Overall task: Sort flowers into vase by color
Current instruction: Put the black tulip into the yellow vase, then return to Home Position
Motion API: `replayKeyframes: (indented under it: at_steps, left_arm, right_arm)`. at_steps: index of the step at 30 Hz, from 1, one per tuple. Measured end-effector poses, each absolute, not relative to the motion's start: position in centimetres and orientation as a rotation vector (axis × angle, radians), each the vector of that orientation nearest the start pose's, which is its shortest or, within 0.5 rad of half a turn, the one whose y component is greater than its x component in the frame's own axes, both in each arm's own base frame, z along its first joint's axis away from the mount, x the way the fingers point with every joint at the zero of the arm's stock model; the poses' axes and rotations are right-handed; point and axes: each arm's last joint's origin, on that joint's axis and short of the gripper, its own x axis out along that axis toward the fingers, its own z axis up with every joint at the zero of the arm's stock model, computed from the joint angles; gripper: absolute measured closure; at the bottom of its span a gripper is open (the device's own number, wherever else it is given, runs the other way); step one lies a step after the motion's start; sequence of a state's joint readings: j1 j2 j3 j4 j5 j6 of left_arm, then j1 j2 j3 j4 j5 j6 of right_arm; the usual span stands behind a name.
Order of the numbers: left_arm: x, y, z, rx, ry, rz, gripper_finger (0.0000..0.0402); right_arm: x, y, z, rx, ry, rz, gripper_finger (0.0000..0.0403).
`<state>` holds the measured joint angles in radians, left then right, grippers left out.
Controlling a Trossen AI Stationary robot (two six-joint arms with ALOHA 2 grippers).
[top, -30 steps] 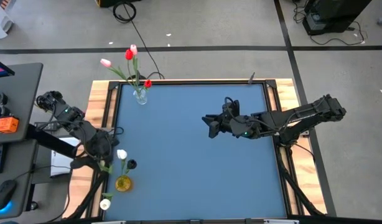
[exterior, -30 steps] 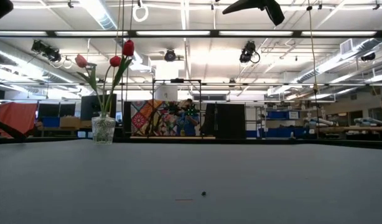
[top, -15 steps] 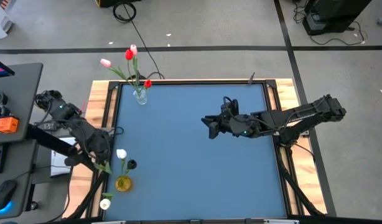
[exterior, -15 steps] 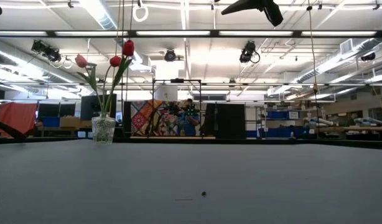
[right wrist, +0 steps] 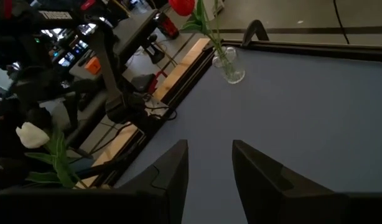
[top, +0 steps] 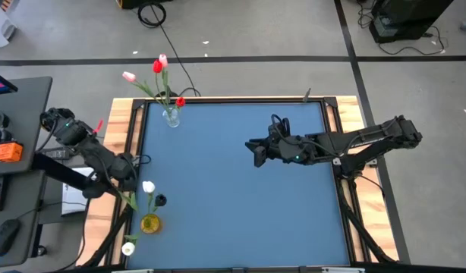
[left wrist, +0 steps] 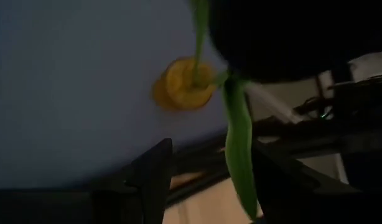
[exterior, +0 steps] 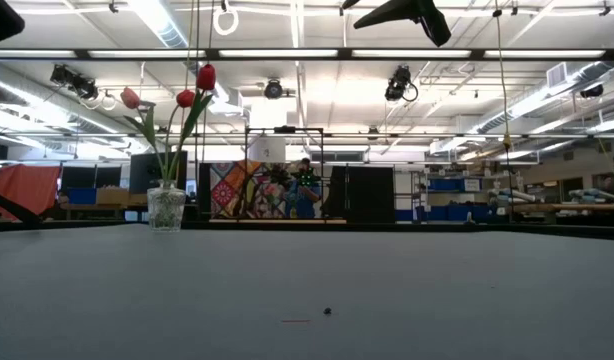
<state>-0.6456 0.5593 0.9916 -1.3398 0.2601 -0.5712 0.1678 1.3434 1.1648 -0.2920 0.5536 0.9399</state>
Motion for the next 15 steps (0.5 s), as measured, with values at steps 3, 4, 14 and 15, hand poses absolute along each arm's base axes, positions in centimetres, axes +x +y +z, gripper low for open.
replayKeyframes:
  at_steps: [3,4,14,15]
  left_arm:
    - [3.3,-3.4,32.3,-0.295,1.204,-0.512,0.0193]
    - [3.1,-3.3,32.4,-0.288,1.229,-0.502,0.0193]
    - [1.4,-1.2,36.4,-0.195,1.049,-0.385,0.0193]
    - [1.2,-0.9,37.0,-0.184,1.002,-0.348,0.0193]
  right_arm:
    - [29.3,3.3,33.5,0.747,0.225,-0.555,0.0270]
    - [29.3,3.2,33.5,0.747,0.224,-0.557,0.0270]
    - [29.1,2.5,33.0,0.725,0.267,-0.601,0.0274]
    - [29.1,2.4,32.9,0.722,0.273,-0.605,0.0275]
